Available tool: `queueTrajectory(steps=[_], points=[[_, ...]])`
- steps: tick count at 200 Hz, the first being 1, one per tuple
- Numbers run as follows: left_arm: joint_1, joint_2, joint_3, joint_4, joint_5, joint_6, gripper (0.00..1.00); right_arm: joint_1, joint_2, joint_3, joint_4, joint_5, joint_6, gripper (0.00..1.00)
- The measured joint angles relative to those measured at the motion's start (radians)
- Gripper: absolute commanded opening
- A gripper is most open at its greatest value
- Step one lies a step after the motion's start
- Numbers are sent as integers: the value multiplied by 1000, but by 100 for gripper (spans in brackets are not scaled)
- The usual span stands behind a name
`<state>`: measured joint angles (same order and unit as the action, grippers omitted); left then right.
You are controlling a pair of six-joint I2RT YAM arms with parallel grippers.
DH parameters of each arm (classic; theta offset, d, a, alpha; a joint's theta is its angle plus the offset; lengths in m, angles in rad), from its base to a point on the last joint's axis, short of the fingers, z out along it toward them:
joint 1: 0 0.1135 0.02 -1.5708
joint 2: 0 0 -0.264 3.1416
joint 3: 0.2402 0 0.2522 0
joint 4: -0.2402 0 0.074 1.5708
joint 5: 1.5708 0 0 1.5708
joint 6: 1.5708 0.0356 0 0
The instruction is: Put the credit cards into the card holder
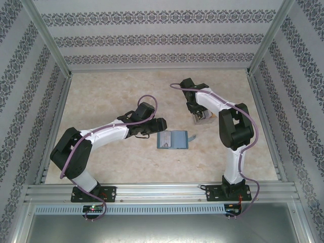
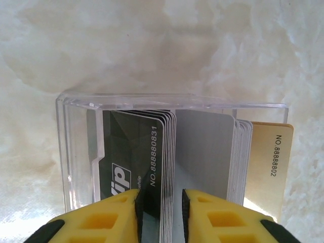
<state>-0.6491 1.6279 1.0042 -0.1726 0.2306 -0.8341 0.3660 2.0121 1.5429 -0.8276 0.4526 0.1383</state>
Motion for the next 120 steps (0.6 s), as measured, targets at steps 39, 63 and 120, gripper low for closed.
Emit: queueTrajectory(steps=[39, 63, 120], points=[[0, 0, 0, 0, 0, 0, 73, -4, -7, -8, 5, 4, -7, 16], [0, 0, 0, 0, 0, 0, 72, -4, -17, -13, 8, 3, -8, 11], [0, 0, 0, 0, 1, -1, 72, -6, -57, -14, 8, -8, -7, 2]])
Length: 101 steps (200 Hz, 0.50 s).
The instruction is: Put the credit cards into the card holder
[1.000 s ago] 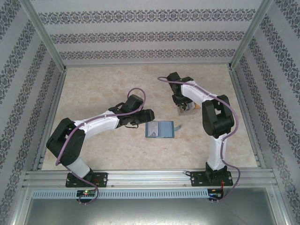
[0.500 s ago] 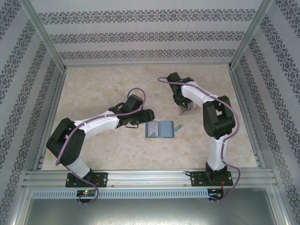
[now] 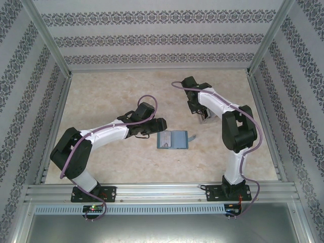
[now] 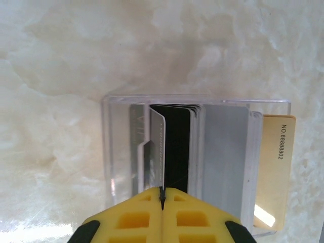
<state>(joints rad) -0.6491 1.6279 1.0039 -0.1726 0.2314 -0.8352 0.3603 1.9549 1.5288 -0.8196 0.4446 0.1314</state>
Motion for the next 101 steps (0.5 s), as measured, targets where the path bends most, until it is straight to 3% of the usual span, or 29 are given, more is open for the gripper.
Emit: queueTrajectory(steps=[53, 101], points=[[1, 0, 0, 1, 9, -6, 73, -15, -150, -42, -6, -132, 38, 0], [29, 0, -34, 140, 138, -74, 79, -90, -488, -291, 134, -511, 200, 0]])
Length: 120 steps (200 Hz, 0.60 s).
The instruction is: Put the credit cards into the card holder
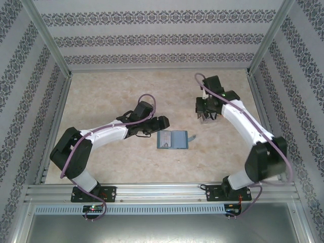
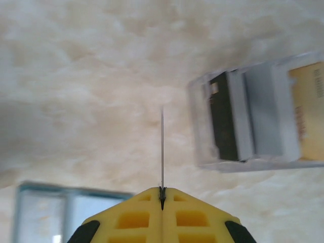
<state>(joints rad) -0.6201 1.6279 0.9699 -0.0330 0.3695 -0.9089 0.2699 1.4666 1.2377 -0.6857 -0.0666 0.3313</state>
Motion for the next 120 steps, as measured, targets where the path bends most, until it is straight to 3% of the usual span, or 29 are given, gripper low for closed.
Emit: queueTrajectory(steps=[30, 58, 120], points=[[38, 36, -24, 166, 126, -79, 78, -32, -77, -170, 172, -283, 160, 0], [47, 96, -24, 318, 219, -153, 72, -32, -78, -285, 311, -468, 290, 0], [48, 138, -29, 467, 303, -230, 41, -32, -72, -312, 441, -642, 397, 0]])
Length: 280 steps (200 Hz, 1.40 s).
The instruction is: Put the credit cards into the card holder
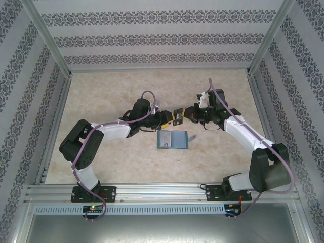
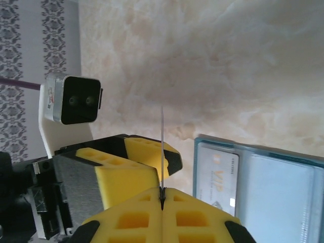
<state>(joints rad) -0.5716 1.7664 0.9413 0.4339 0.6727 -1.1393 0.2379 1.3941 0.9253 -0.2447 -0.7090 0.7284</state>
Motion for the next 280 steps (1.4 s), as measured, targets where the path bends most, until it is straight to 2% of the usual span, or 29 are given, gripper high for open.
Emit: queueTrajectory(steps=[70, 103, 129, 143, 153, 165, 186, 228, 265, 280], points=[[5, 0, -4, 23, 11, -11, 18, 0, 56, 0, 10, -60, -1, 0], [10, 0, -7, 23, 8, -3, 0, -7, 71, -2, -2, -40, -13, 1], [11, -6, -19, 22, 8, 3, 0, -6, 102, -16, -7, -26, -20, 9], [10, -13, -34, 22, 5, 6, 0, -4, 113, -25, -9, -25, -21, 17], [8, -19, -44, 20, 4, 9, 0, 1, 114, -33, -14, -17, -26, 18], [8, -26, -54, 13, 0, 13, 0, 6, 114, -43, -21, -6, -28, 27], [8, -27, -68, -4, -10, 19, 0, 9, 114, -63, -26, 17, -40, 29], [-6, -27, -114, -37, -46, 35, 0, 20, 143, -84, -30, 63, -53, 28], [-37, -27, -125, -105, -97, 74, 0, 68, 188, -83, -64, 138, -98, 16], [-49, -27, -126, -127, -118, 90, 0, 96, 203, -83, -91, 193, -115, 14]])
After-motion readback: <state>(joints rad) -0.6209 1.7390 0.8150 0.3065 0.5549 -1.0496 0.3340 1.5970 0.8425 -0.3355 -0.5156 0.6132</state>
